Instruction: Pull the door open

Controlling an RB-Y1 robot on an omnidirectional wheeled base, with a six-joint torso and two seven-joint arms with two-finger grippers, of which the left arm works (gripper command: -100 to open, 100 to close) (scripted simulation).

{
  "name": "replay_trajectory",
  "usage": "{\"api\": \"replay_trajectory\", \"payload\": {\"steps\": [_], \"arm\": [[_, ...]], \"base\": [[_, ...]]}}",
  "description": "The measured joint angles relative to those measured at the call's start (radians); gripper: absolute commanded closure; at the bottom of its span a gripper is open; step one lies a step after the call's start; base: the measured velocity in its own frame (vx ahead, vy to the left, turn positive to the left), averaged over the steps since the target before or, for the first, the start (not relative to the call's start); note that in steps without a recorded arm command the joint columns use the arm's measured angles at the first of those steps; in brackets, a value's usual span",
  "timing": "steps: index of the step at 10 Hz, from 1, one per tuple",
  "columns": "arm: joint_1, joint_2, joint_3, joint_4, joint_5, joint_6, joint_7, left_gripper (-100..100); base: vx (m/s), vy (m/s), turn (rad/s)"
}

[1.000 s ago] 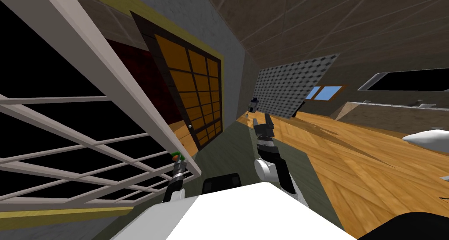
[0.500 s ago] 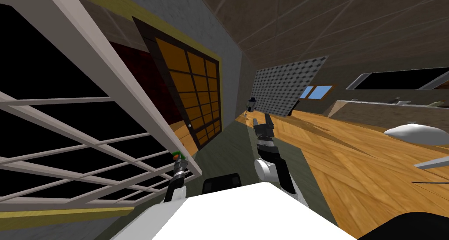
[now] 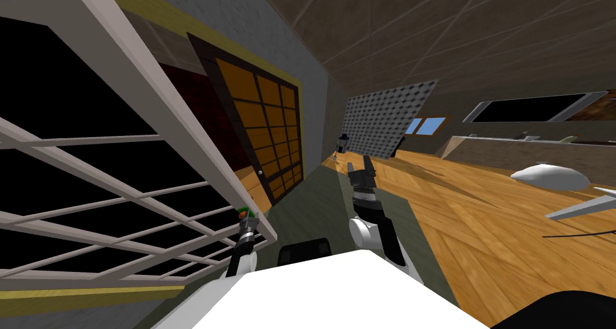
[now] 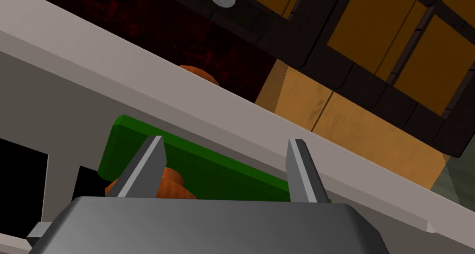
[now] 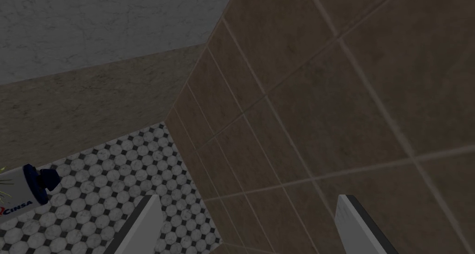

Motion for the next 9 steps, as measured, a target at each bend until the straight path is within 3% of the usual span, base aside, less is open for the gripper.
{"api": "replay_trajectory", "payload": {"steps": [1, 6, 7, 9], "arm": [[0.006, -0.004, 0.002, -0.018, 0.002, 0.006, 0.028, -100], [-0.015, -0.015, 0.008, -0.013, 0.009, 0.004, 0.154, -100], [-0.030, -0.013, 0.009, 0.012, 0.010, -0.008, 0.176, -100], [-0.027, -0.021, 0.015, -0.012, 0.015, 0.007, 0.226, -100]], "base": [[-0.058, 0.018, -0.039], [-0.066, 0.029, -0.060], [-0.069, 0.010, -0.059], [-0.078, 0.022, -0.065]]}}
